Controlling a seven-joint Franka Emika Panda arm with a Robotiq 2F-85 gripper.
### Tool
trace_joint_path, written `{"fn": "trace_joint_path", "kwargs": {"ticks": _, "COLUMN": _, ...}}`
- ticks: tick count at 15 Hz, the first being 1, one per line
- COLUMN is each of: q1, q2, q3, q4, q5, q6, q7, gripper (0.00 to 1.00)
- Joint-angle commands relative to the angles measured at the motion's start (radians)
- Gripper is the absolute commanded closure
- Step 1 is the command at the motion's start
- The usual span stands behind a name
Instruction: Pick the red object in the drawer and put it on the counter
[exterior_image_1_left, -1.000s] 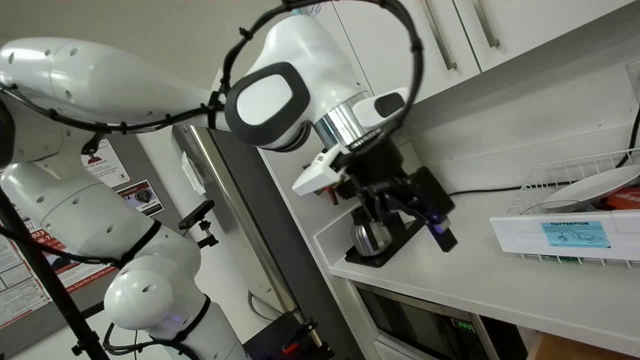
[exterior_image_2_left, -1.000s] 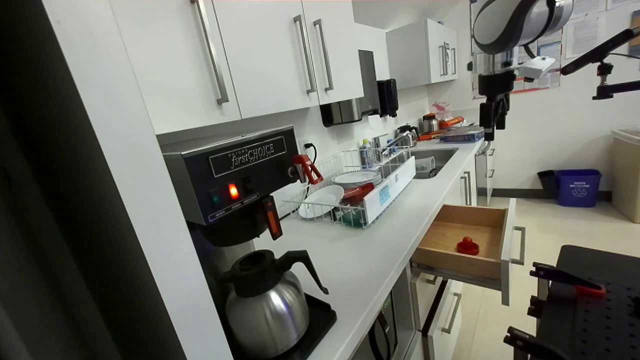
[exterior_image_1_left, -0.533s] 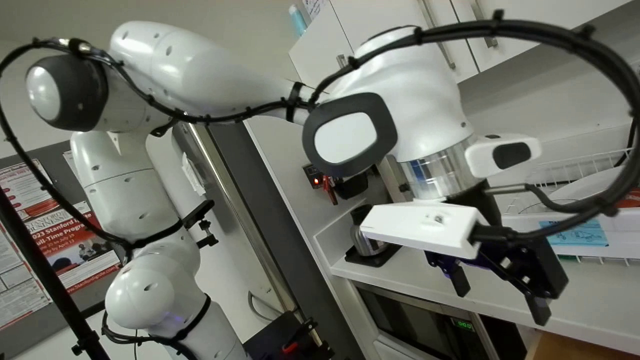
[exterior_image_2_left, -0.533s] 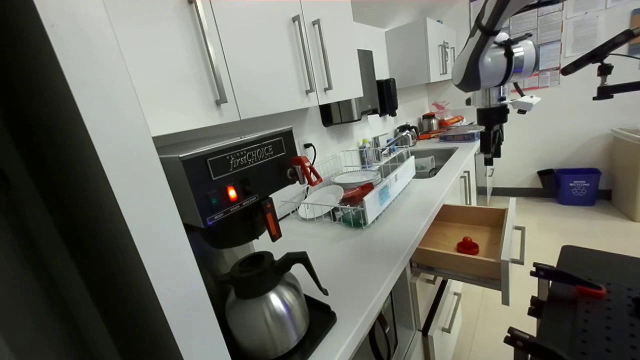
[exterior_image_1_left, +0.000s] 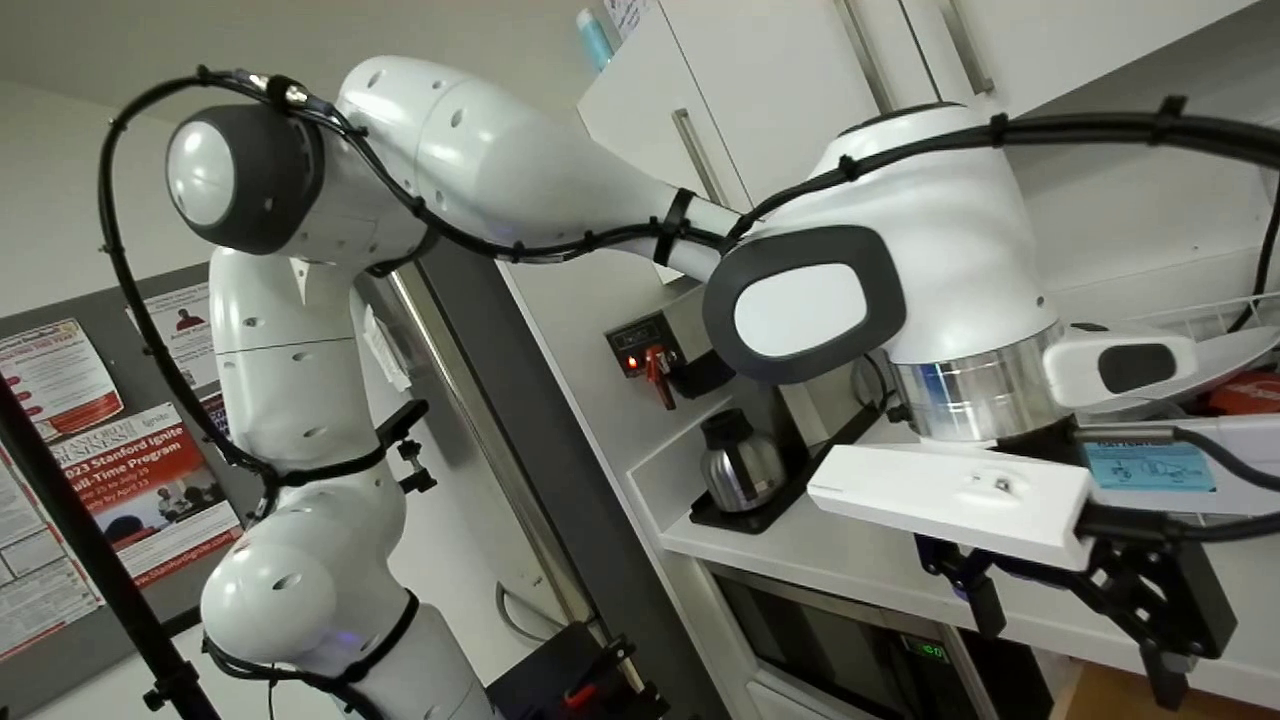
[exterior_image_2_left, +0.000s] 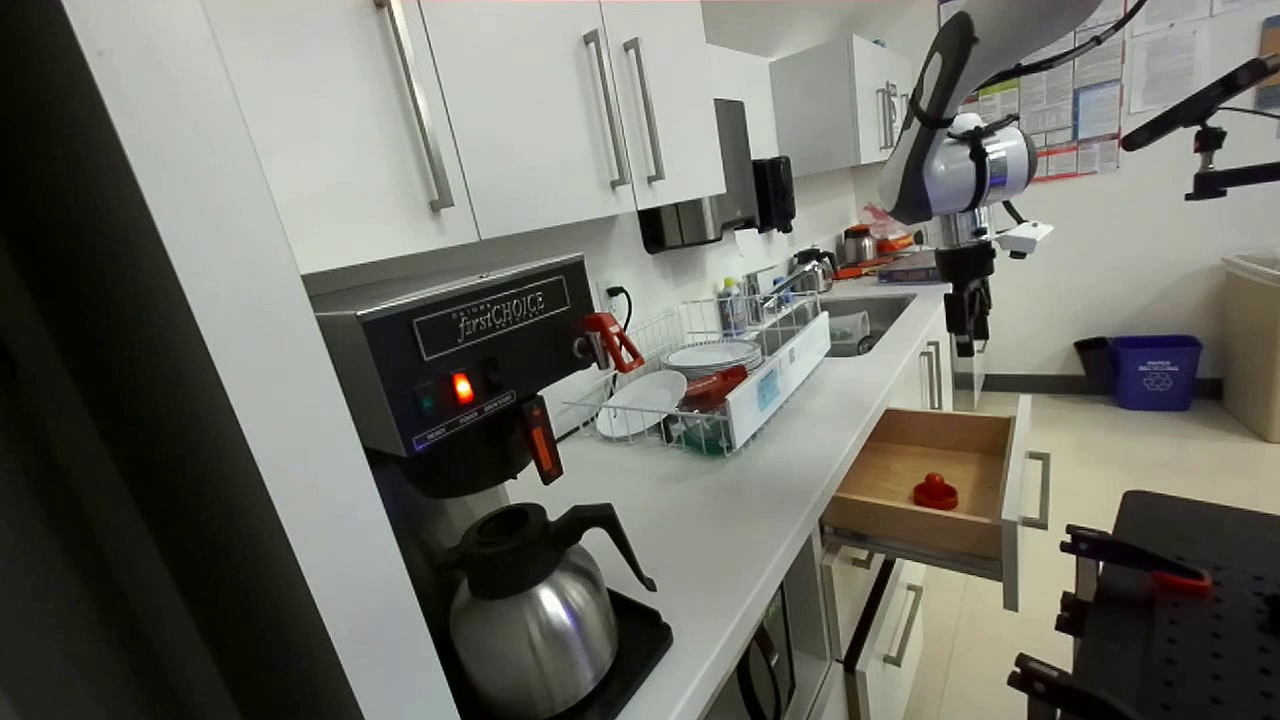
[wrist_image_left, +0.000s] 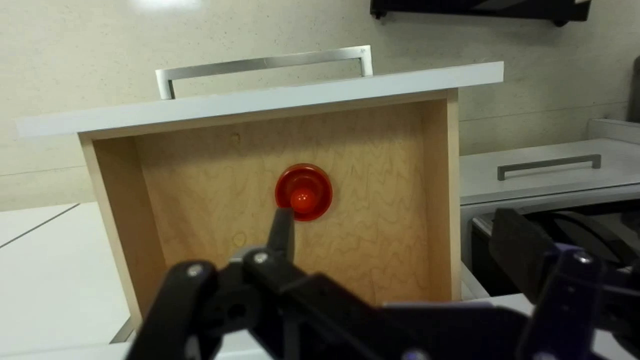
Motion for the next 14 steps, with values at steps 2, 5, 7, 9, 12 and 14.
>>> {"fn": "trace_joint_path", "kwargs": {"ticks": 2, "q1": -0.116, "q2": 0.088, "q3": 0.138, "q4": 0.057, "q5": -0.014, "q6": 0.042, "q7": 0.067, "gripper": 0.00}}
{"fn": "trace_joint_path", "kwargs": {"ticks": 5, "q1": -0.163, "q2": 0.213, "q3": 0.207, "q4": 0.116, "q5": -0.018, "q6": 0.149, "q7": 0.132, "gripper": 0.00}}
{"fn": "trace_joint_path", "kwargs": {"ticks": 7, "q1": -0.188, "q2": 0.308, "q3": 0.238, "q4": 0.176, "q5": -0.037, "q6": 0.190, "q7": 0.195, "gripper": 0.00}}
{"fn": "trace_joint_path", "kwargs": {"ticks": 9, "q1": -0.207, "q2": 0.403, "q3": 0.258, "q4": 0.240, "q5": -0.060, "q6": 0.220, "q7": 0.254, "gripper": 0.00}}
{"fn": "trace_joint_path", "kwargs": {"ticks": 12, "q1": -0.244, "q2": 0.522, "q3": 0.281, "q4": 0.342, "q5": -0.088, "q6": 0.239, "q7": 0.319, "gripper": 0.00}}
{"fn": "trace_joint_path", "kwargs": {"ticks": 14, "q1": -0.276, "q2": 0.581, "q3": 0.300, "q4": 0.405, "q5": -0.097, "q6": 0.230, "q7": 0.345, "gripper": 0.00}}
